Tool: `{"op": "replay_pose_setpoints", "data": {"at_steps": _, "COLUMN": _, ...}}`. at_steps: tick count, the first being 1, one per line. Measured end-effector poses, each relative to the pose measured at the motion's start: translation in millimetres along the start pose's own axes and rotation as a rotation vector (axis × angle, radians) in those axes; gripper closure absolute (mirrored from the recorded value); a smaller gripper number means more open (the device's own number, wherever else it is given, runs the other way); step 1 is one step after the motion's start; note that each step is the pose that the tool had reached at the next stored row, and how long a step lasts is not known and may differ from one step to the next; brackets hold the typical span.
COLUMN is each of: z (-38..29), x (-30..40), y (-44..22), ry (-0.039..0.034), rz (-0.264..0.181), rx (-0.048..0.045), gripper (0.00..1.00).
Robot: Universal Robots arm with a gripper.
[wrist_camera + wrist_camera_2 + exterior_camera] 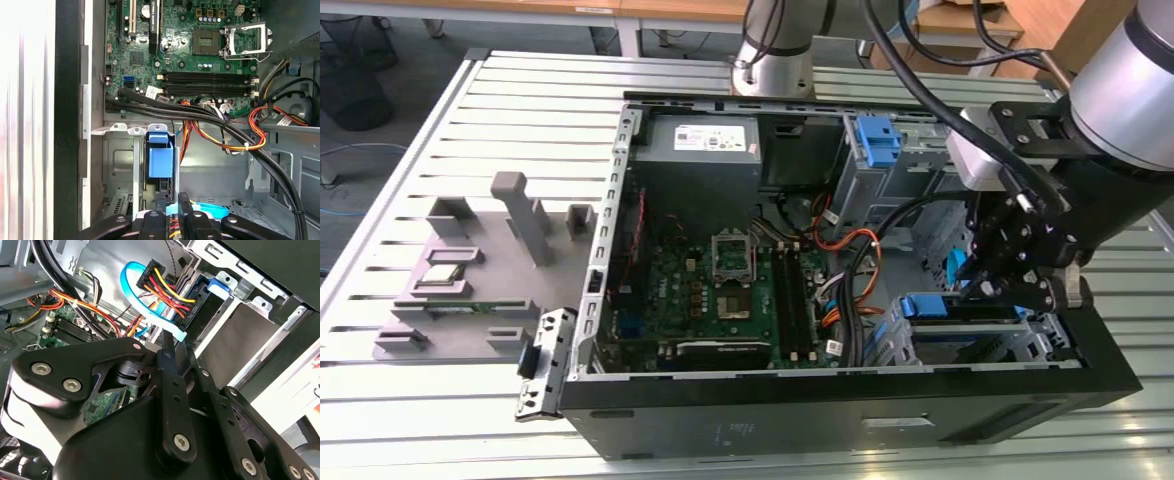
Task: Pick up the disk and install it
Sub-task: 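Insert the second disk wire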
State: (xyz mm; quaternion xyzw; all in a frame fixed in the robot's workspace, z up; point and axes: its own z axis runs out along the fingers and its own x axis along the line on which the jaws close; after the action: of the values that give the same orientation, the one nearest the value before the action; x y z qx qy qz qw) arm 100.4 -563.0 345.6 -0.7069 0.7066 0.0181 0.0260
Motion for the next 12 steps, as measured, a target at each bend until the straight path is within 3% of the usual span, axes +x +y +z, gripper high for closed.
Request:
{"op": "replay_pose_setpoints", "data": {"at_steps": 7, "z": 0.2, "x": 0.0, "y": -13.1, "ry": -0.0001, "rz": 0.000, "rx": -0.0001, "gripper": 0.75}}
{"op": "replay_pose_setpoints", "data": {"at_steps": 12, "z": -0.6, "x": 0.0, "y": -14.7, "ry": 0.0000, "rz": 0.000, "rx": -0.0009, "gripper": 0.75}}
